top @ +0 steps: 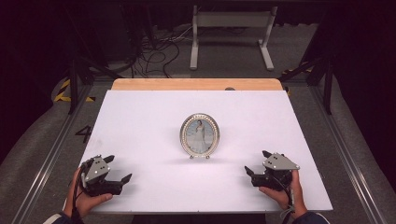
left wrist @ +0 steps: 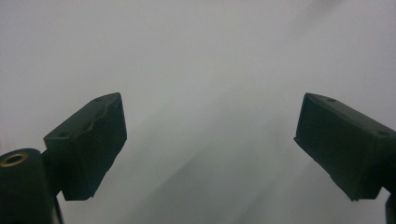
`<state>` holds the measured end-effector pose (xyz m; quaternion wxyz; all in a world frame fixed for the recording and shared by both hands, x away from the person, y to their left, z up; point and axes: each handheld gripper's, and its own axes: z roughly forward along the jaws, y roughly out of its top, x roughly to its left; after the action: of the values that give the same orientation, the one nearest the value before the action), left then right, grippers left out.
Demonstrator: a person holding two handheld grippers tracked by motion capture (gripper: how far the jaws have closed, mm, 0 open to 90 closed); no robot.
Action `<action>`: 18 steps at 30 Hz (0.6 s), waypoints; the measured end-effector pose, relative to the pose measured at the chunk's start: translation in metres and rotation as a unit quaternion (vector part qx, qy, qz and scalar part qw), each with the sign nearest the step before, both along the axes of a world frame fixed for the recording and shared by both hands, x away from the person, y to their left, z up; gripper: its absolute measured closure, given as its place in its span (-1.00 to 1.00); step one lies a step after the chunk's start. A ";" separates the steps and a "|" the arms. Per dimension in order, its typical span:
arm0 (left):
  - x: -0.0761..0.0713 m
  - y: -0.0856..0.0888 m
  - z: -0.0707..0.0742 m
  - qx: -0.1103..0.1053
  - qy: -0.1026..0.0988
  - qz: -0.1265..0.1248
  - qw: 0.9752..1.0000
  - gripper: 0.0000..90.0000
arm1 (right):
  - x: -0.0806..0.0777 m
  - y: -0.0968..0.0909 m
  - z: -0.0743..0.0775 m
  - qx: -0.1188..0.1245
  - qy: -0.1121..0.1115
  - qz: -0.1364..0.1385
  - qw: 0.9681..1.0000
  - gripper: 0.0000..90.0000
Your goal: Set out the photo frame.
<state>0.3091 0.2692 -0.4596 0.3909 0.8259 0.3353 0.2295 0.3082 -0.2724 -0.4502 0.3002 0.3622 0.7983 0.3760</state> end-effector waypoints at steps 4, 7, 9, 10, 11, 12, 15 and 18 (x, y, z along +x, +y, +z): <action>0.002 -0.001 -0.001 0.002 0.004 -0.001 1.000 -0.79 | -0.001 -0.002 0.001 0.005 -0.002 -0.003 1.000 -0.65; 0.002 -0.002 0.000 0.004 0.001 0.000 1.000 -0.79 | -0.001 -0.003 0.001 0.007 -0.005 -0.003 1.000 -0.65; 0.003 -0.002 -0.001 0.004 0.002 -0.002 1.000 -0.79 | -0.001 -0.004 0.001 0.007 -0.006 -0.003 1.000 -0.65; 0.003 -0.002 -0.001 0.004 0.003 -0.001 1.000 -0.79 | 0.000 -0.004 0.001 0.007 -0.005 -0.003 1.000 -0.65; 0.003 -0.002 -0.001 0.003 0.002 -0.001 1.000 -0.79 | 0.000 -0.003 0.001 0.005 -0.005 -0.003 1.000 -0.65; 0.003 -0.002 -0.001 0.002 0.002 0.000 1.000 -0.79 | 0.000 -0.003 0.001 0.005 -0.006 -0.003 1.000 -0.65; 0.003 0.000 -0.001 0.001 0.002 0.001 1.000 -0.79 | 0.001 -0.002 0.001 0.004 -0.005 -0.002 1.000 -0.65; 0.003 -0.001 -0.001 0.004 0.002 -0.001 1.000 -0.79 | 0.001 -0.002 0.000 0.002 -0.004 -0.001 1.000 -0.65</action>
<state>0.3121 0.2687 -0.4608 0.3874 0.8282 0.3342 0.2289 0.3090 -0.2739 -0.4501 0.3029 0.3618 0.7961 0.3789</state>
